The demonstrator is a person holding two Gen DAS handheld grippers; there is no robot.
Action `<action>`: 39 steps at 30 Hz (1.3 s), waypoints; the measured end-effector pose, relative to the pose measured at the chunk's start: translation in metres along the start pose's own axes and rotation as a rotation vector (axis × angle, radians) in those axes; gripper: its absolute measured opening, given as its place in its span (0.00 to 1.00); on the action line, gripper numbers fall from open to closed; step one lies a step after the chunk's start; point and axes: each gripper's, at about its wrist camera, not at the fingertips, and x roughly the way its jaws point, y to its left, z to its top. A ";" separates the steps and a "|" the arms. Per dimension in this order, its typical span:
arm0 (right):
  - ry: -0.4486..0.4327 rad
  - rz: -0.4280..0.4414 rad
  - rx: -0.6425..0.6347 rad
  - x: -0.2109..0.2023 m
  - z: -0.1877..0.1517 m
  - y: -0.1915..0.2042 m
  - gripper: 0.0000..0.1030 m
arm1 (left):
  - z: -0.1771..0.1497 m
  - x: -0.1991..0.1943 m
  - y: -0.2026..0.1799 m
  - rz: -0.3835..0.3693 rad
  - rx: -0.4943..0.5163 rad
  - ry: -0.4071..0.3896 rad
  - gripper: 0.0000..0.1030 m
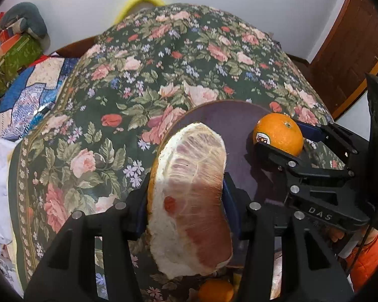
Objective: Organize fruits
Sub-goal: 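Lower the pomelo segment onto the plate with the left gripper while the right gripper sets the orange there, then grasp another large orange with the left gripper while the right gripper grasps a yellow corn cob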
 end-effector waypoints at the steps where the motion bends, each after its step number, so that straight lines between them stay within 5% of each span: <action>1: 0.004 0.002 -0.003 0.000 -0.001 0.000 0.61 | 0.000 0.000 0.000 -0.003 0.001 -0.004 0.48; 5: 0.010 -0.002 -0.006 0.001 -0.001 0.001 0.62 | -0.001 -0.008 -0.005 0.026 0.028 -0.048 0.59; 14: -0.046 -0.025 -0.001 -0.026 -0.003 0.006 0.73 | -0.016 -0.031 -0.013 0.042 0.042 -0.133 0.61; 39: -0.215 -0.019 -0.008 -0.167 -0.045 0.065 0.76 | -0.096 -0.172 -0.013 0.061 -0.030 -0.335 0.66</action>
